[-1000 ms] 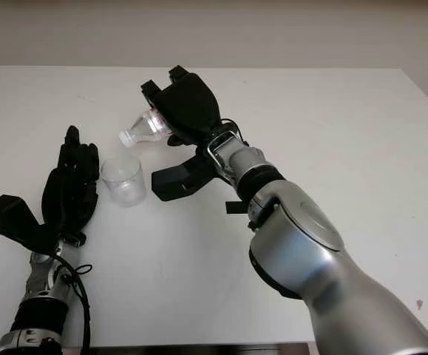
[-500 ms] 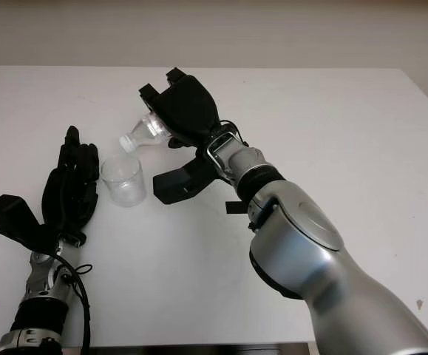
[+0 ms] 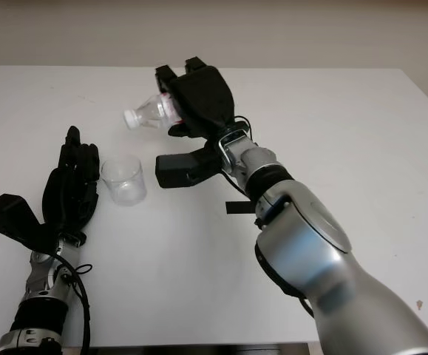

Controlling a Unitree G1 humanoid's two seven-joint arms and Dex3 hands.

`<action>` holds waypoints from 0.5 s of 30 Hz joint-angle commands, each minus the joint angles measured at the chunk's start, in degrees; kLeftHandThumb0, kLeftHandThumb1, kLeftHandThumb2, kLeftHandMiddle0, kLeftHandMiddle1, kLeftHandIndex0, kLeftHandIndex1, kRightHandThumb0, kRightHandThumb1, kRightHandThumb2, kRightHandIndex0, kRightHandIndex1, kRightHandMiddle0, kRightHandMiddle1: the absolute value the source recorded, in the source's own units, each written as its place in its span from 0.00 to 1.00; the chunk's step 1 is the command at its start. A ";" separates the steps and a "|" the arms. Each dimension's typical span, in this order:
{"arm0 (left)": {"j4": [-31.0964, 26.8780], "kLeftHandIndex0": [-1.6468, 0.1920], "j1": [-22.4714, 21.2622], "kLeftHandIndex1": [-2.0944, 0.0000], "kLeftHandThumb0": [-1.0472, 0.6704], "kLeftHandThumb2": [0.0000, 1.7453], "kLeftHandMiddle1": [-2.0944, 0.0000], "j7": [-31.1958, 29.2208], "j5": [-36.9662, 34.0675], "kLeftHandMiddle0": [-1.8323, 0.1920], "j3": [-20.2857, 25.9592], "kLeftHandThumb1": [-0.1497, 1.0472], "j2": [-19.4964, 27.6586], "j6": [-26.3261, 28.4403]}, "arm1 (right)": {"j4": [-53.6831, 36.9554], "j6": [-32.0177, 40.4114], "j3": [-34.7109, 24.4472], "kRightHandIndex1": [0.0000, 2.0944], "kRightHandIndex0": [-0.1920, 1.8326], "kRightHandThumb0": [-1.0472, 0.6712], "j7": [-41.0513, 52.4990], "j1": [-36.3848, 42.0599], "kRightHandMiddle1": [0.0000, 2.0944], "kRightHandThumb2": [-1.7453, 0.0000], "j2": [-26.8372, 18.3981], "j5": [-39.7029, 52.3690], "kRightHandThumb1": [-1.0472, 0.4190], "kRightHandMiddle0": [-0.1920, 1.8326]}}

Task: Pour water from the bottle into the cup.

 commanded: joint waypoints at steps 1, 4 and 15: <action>1.60 0.98 1.58 0.97 0.19 0.24 0.97 -0.41 0.21 0.97 -0.17 1.00 -0.03 0.89 | -1.27 -0.82 -4.21 1.00 0.72 0.38 2.06 1.05 1.00 0.88 -0.81 4.04 0.00 0.48; 1.45 0.98 1.54 0.97 0.19 0.24 0.97 -0.56 0.11 0.97 -0.19 1.00 0.17 1.35 | -2.06 -2.30 -9.82 1.00 0.71 0.38 5.41 2.82 1.00 0.89 -0.85 10.16 0.00 0.52; 1.20 0.98 1.31 0.97 0.18 0.24 0.98 -0.55 0.53 0.97 -0.51 1.00 0.50 2.33 | -8.10 -10.12 -27.57 1.00 0.73 0.43 22.94 12.69 1.00 0.85 -0.94 30.76 0.00 0.65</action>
